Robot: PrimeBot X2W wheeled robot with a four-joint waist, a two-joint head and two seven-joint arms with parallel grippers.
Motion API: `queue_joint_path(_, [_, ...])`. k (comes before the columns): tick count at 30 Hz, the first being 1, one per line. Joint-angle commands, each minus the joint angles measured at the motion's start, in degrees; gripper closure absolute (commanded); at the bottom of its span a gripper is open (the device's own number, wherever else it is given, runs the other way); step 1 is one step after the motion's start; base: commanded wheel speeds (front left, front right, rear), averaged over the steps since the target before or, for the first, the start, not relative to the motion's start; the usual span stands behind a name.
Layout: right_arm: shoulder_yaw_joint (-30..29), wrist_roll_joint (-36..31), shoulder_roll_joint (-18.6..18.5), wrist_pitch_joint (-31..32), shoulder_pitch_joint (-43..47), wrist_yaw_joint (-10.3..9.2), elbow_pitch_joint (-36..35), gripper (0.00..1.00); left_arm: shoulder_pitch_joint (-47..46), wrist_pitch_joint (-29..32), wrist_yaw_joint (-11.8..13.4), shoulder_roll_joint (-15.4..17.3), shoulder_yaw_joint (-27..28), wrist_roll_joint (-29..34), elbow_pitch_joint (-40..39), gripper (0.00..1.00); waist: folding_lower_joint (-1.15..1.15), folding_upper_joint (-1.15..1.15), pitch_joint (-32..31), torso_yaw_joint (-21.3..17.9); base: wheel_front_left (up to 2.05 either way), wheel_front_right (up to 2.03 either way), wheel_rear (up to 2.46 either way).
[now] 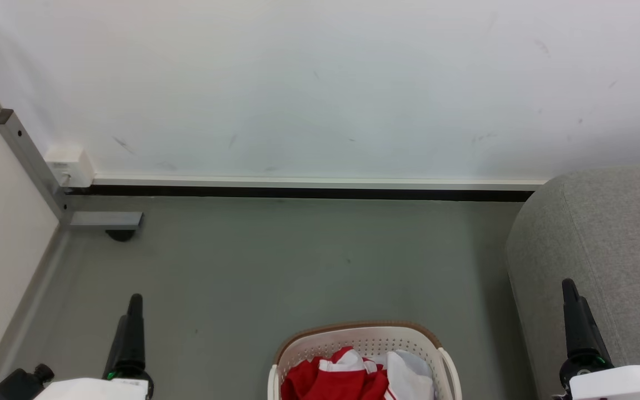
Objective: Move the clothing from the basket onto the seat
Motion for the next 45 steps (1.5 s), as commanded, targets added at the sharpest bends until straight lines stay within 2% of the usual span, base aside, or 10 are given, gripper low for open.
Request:
queue_joint_path(1, [0.4,-2.17,-0.67,-0.57,-0.76,-0.04,-1.08,0.0,-0.28,-0.88,0.16,0.45,0.09,2.29,-1.21,0.0,0.0,0.0,0.0,-0.06,0.0,0.0,0.0])
queue_joint_path(23, [2.67,-21.15,-0.79,-4.6,-1.74,-0.06,0.76,0.0,0.82,-4.87,1.16,0.59,-1.07,20.12,-1.17,0.0,0.0,0.0,-0.49,-0.82,0.0,0.0,0.0])
queue_joint_path(45, [2.14,-35.49,-0.87,-7.82,-1.49,-0.08,2.14,0.0,1.73,-8.22,2.26,0.68,-0.76,32.08,-0.6,0.0,0.0,0.0,-0.46,-1.02,0.0,0.0,0.0])
